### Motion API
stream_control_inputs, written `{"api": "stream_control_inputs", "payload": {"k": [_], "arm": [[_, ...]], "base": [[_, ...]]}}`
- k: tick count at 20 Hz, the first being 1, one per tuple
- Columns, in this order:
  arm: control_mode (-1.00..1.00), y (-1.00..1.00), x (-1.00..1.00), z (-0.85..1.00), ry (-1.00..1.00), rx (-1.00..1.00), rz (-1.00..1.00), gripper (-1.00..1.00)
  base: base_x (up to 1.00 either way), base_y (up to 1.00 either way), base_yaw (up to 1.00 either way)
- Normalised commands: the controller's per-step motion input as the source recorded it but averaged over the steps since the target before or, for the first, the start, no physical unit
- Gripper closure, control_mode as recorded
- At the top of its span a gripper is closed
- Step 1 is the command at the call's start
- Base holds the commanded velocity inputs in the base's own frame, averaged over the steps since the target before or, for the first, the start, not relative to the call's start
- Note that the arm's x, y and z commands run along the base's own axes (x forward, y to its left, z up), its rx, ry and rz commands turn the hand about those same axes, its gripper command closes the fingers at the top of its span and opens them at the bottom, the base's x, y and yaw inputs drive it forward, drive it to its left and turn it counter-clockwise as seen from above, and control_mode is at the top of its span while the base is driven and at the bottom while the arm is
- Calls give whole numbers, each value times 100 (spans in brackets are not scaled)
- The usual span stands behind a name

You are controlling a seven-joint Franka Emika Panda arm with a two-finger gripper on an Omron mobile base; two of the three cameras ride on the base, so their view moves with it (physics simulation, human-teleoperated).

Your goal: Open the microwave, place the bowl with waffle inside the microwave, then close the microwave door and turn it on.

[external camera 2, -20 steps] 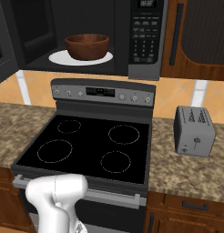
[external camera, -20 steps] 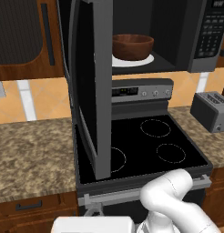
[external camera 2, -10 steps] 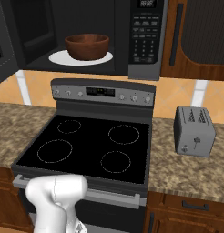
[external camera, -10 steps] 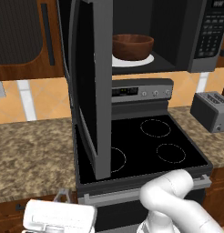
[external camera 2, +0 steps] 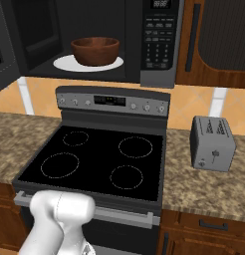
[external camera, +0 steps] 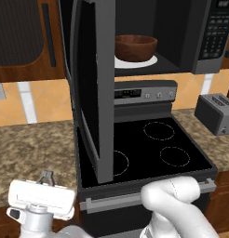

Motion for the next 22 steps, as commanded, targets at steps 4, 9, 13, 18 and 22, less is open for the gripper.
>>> {"api": "stream_control_inputs", "payload": {"k": [4,9,13,18,22], "arm": [[-100,-7,0,52,-34,39,8,100],[-100,0,6,61,-23,32,2,100],[-100,0,16,68,-19,25,0,100],[-100,-27,0,66,-28,26,-2,100],[-100,-72,0,65,-22,29,-2,100]], "base": [[0,0,0],[0,0,0],[0,0,0],[0,0,0],[0,0,0]]}}
